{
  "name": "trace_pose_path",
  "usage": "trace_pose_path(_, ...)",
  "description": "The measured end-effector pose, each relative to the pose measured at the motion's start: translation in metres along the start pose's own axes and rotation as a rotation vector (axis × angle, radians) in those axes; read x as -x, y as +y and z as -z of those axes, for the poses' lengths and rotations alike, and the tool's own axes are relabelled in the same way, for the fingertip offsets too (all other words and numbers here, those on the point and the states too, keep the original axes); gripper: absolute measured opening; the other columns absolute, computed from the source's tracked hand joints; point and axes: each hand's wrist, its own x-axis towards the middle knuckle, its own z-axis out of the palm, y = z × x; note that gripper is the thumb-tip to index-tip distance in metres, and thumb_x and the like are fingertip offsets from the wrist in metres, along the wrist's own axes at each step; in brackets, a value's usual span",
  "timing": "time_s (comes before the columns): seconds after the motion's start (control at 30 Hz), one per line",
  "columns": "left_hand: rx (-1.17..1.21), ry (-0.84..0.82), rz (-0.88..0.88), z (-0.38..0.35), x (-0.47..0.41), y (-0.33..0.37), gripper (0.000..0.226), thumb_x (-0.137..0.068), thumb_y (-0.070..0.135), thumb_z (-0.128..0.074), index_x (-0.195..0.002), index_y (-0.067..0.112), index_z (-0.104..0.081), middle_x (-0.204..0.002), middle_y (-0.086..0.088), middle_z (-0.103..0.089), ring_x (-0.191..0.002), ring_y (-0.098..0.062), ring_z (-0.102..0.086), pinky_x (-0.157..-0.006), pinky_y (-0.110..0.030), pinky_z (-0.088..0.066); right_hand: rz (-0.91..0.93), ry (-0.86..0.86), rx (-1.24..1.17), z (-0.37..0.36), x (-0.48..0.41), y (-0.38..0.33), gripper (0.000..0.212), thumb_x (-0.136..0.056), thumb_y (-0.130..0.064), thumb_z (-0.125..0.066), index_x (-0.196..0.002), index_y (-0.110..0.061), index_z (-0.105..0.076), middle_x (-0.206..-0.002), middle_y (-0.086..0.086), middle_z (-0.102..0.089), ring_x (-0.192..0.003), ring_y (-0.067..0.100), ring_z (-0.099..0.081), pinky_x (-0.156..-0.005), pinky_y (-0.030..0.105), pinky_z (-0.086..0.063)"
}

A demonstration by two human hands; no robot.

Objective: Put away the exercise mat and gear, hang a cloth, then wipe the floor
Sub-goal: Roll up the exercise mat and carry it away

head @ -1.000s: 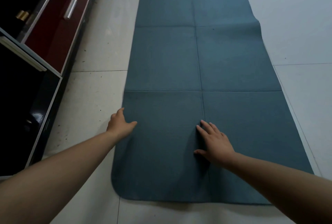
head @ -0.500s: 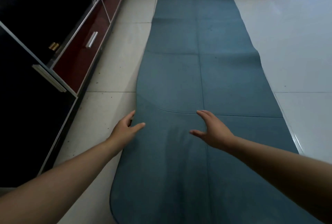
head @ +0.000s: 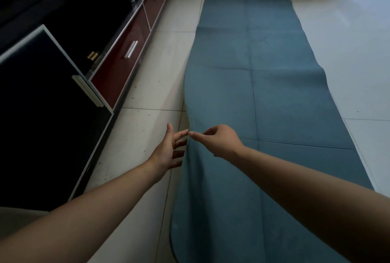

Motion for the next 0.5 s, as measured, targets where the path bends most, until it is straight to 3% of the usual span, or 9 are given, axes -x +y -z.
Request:
trace_pose_path(0.1, -0.061, -0.048, 0.011, 0.002, 0.0, 0.001, 0.069, -0.091, 0.062, -0.001, -0.137, 0.033, -0.043, -0.122, 0.007, -0.049, -0.105, -0.017, -0.05, -0.085, -0.035, -0.041, -0.068, 0.018, 0.038, -0.01, 0.001, -0.01, 0.053, -0.067, -0.061, -0.071, -0.075, -0.008, -0.071, -0.059, 0.001, -0.06, -0.065, 0.017, -0.063, -0.069, 0.039, -0.059)
trace_pose_path(0.23, -0.121, -0.1, 0.016, 0.005, -0.003, 0.002, 0.071, -0.089, 0.065, 0.002, -0.131, 0.036, -0.048, -0.124, 0.007, -0.053, -0.099, -0.015, -0.055, -0.086, -0.036, -0.042, -0.078, 0.052, 0.053, -0.008, 0.002, -0.011, 0.035, -0.071, -0.041, -0.073, -0.077, -0.007, -0.072, -0.067, 0.006, -0.067, -0.068, 0.02, -0.066, -0.068, 0.038, -0.058)
trace_pose_path(0.33, -0.213, -0.084, -0.035, 0.001, -0.007, 0.002, 0.065, -0.092, 0.06, -0.002, -0.121, 0.036, -0.054, -0.129, 0.001, -0.053, -0.113, -0.022, -0.053, -0.093, -0.039, -0.039, -0.076, 0.068, 0.107, 0.005, 0.006, 0.002, 0.019, -0.078, -0.025, -0.071, -0.086, -0.008, -0.073, -0.07, 0.004, -0.067, -0.066, 0.017, -0.065, -0.063, 0.03, -0.057)
trace_pose_path(0.5, -0.46, -0.056, -0.219, -0.016, -0.014, -0.003, 0.049, -0.097, 0.05, -0.016, -0.13, 0.034, -0.048, -0.142, 0.002, -0.044, -0.129, -0.022, -0.042, -0.101, -0.038, -0.035, -0.059, 0.099, 0.144, 0.052, 0.017, 0.031, 0.013, -0.082, -0.019, -0.066, -0.086, -0.008, -0.073, -0.081, 0.006, -0.071, -0.066, 0.012, -0.067, -0.062, 0.025, -0.058)
